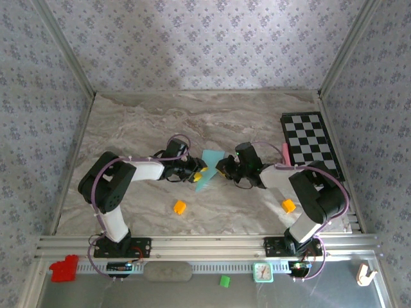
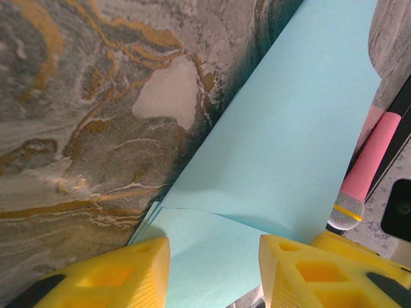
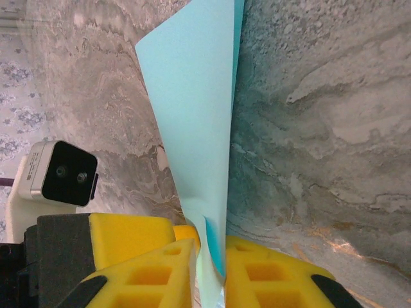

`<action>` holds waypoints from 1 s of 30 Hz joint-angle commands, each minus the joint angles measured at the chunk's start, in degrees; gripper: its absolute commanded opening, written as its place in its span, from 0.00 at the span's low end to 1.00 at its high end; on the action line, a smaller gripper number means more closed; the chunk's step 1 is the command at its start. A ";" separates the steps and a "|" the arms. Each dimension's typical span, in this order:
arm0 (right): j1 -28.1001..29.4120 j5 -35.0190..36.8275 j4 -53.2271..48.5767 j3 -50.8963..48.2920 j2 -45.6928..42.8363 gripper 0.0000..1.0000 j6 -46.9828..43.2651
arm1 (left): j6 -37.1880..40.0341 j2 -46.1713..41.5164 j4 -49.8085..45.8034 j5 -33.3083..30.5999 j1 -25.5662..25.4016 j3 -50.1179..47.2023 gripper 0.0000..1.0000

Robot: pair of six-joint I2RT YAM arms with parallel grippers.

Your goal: Fold a paper plane with a square sheet of paper (pick it up from the middle)

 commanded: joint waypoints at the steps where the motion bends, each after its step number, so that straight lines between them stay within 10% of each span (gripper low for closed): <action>1: -0.24 -0.62 -3.22 1.40 0.53 0.13 -1.80 | 1.39 0.44 -7.64 -2.41 1.12 -1.07 0.43; 10: 0.11 3.68 -8.01 2.06 -3.60 0.01 -2.14 | 13.27 -5.16 -12.30 -4.26 0.41 4.12 0.57; 17: 0.55 8.54 -13.26 1.72 -8.61 0.00 1.54 | 34.80 -13.22 -22.28 -17.92 -4.97 7.53 0.66; 30: -0.78 9.36 -17.15 2.33 -10.44 0.00 10.14 | 62.03 -13.20 -5.88 -28.26 -17.11 0.17 0.65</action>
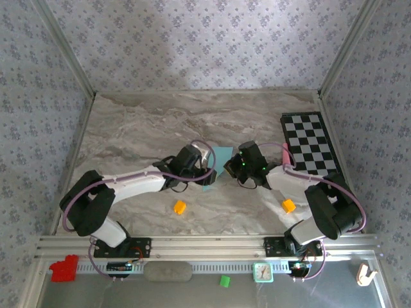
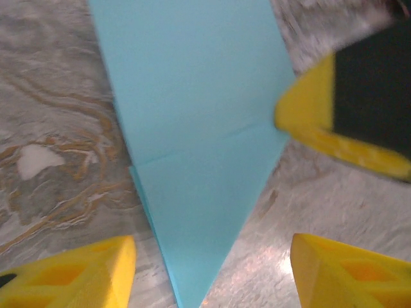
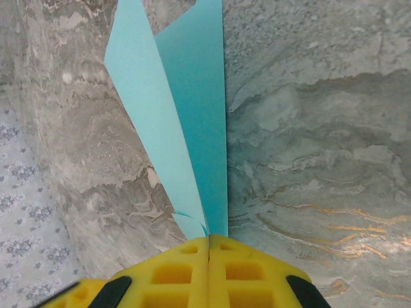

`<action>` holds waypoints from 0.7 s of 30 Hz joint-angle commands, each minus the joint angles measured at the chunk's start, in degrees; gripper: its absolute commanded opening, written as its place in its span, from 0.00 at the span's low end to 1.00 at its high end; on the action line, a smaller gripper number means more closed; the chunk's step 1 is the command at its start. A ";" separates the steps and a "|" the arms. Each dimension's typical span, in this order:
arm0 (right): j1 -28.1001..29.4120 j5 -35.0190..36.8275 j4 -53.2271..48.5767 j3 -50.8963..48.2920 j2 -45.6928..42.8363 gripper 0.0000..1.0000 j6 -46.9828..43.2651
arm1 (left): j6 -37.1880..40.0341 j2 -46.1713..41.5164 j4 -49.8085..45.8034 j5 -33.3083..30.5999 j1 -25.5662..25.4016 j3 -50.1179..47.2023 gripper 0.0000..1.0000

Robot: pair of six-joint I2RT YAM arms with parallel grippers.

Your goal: Fold a paper plane with a square sheet of paper (pick it up from the middle)

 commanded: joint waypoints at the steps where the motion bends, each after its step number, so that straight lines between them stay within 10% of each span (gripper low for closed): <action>1: -0.74 0.81 -3.07 1.63 -1.15 0.00 3.08 | 11.77 1.05 6.25 -4.52 -2.62 -1.23 0.65; 21: -2.43 -5.01 -6.08 3.74 -0.62 0.01 6.25 | 23.15 9.23 16.96 -13.53 -7.59 -2.97 0.57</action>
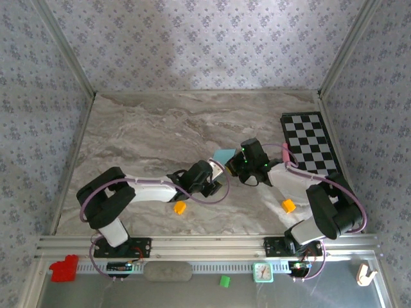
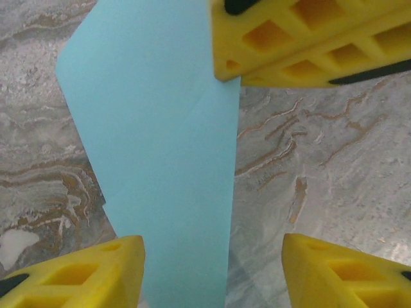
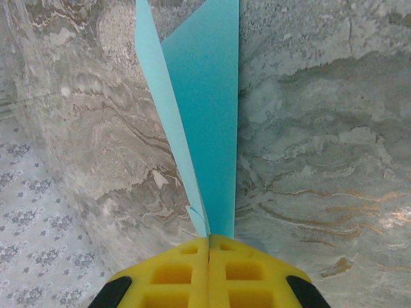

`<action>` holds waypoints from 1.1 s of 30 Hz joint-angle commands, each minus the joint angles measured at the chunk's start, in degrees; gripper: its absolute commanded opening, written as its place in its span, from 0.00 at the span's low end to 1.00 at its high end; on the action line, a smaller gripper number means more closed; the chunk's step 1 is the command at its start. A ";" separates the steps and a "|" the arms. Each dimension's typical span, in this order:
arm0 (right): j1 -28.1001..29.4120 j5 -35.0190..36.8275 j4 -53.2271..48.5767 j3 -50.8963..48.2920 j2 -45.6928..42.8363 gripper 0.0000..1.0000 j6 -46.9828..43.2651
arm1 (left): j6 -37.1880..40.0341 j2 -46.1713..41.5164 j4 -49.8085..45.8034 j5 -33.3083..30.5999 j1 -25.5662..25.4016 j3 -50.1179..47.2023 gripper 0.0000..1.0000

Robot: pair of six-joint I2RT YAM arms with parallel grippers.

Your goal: Fold a paper plane with a square sheet of paper (pick it up from the middle)

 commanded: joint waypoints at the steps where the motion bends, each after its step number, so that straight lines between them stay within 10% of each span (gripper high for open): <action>1: -0.46 -1.79 -2.50 1.98 -0.42 0.01 1.36 | 2.10 1.63 2.55 -1.25 -0.36 0.97 0.56; 21: -0.31 -4.50 -3.41 2.47 1.82 0.09 2.39 | 0.45 3.18 4.42 -0.50 -0.36 0.38 0.28; 33: -2.92 -5.50 -8.13 4.62 0.94 0.60 -2.46 | 0.15 2.87 4.65 0.53 -0.14 -0.54 0.09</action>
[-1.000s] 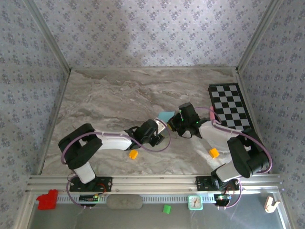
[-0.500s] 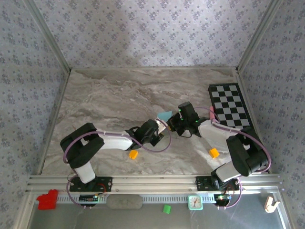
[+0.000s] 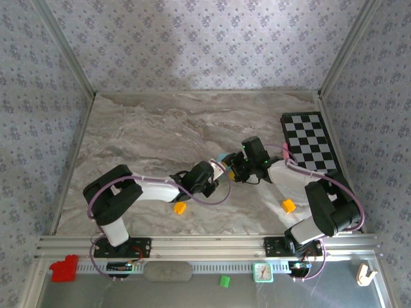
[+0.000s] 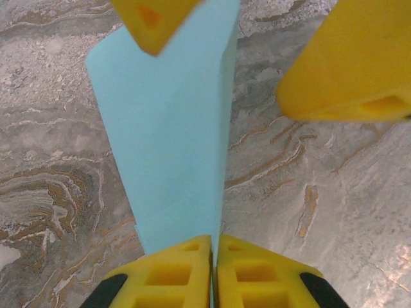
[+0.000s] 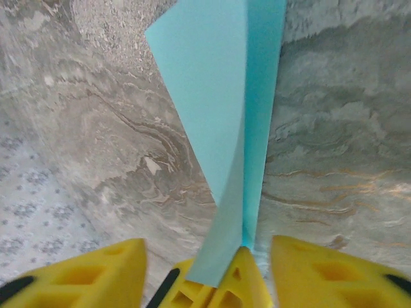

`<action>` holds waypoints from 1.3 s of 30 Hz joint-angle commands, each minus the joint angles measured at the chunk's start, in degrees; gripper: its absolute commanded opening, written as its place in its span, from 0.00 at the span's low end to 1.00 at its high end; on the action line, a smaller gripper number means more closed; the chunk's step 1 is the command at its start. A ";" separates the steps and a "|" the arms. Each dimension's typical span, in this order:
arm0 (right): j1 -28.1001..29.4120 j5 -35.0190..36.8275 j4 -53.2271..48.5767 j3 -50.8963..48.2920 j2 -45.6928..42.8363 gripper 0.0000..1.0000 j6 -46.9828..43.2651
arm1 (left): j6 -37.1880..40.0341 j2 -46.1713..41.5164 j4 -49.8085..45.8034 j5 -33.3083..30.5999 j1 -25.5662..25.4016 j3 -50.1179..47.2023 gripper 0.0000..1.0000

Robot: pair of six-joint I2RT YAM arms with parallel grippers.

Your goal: Fold a paper plane with a square sheet of paper (pick it up from the middle)

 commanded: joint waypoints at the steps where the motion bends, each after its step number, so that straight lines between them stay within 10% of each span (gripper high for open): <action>1: -1.33 0.32 -5.14 2.68 -1.00 0.65 -3.81 | -0.37 -0.30 1.29 1.09 -0.03 -0.58 0.08; 22: -7.14 3.84 -11.06 1.40 -7.12 0.78 -19.04 | -20.08 -1.60 3.55 26.58 9.77 -1.09 0.00; 39: -5.99 -0.95 -6.12 0.87 -2.97 0.75 -34.56 | -36.99 3.40 7.30 35.39 14.92 0.66 0.00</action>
